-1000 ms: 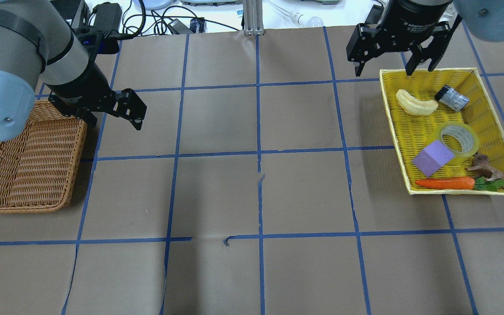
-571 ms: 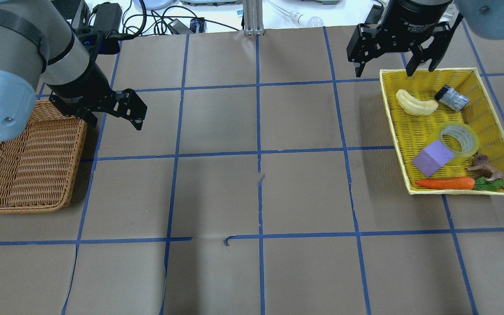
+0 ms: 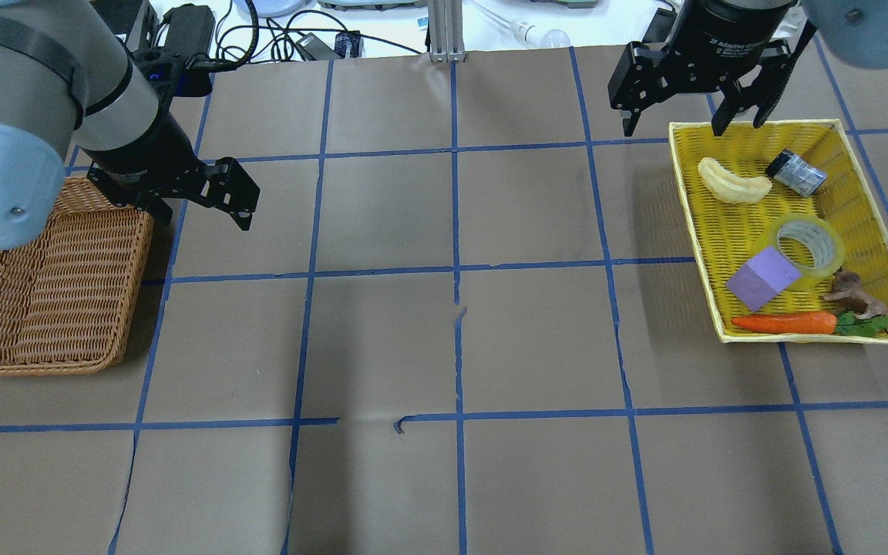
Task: Transfer tape with both arms
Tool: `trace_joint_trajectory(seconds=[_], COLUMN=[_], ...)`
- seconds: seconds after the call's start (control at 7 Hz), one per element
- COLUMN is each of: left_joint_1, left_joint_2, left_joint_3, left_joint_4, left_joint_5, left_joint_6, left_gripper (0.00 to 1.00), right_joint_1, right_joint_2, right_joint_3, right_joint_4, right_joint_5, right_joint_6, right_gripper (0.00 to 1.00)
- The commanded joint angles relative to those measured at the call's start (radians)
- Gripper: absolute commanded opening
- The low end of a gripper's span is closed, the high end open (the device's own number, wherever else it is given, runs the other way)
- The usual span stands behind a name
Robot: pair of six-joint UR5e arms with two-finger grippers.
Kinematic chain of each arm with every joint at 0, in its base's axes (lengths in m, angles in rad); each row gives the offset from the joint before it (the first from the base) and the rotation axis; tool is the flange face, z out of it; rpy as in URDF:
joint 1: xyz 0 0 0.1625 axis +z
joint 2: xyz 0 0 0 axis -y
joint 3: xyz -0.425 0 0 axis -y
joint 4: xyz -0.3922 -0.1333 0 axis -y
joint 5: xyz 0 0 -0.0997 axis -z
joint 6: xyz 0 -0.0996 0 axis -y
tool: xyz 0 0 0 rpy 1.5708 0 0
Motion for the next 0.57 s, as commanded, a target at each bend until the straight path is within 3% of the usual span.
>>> trace_joint_trajectory(seconds=[0.0, 0.43], left_joint_1=[0.0, 0.0], left_joint_2=[-0.001, -0.001], left_joint_3=[0.001, 0.0], left_joint_4=[0.003, 0.009], left_joint_5=[-0.002, -0.002], left_joint_6=[-0.001, -0.001], left_gripper=[1.0, 1.0], right_joint_1=[0.0, -0.002], right_joint_2=[0.0, 0.01], right_joint_3=[0.003, -0.006], right_joint_4=[0.001, 0.004], right_joint_5=[-0.001, 0.002], right_joint_6=[0.0, -0.001], right_gripper=[1.0, 1.0])
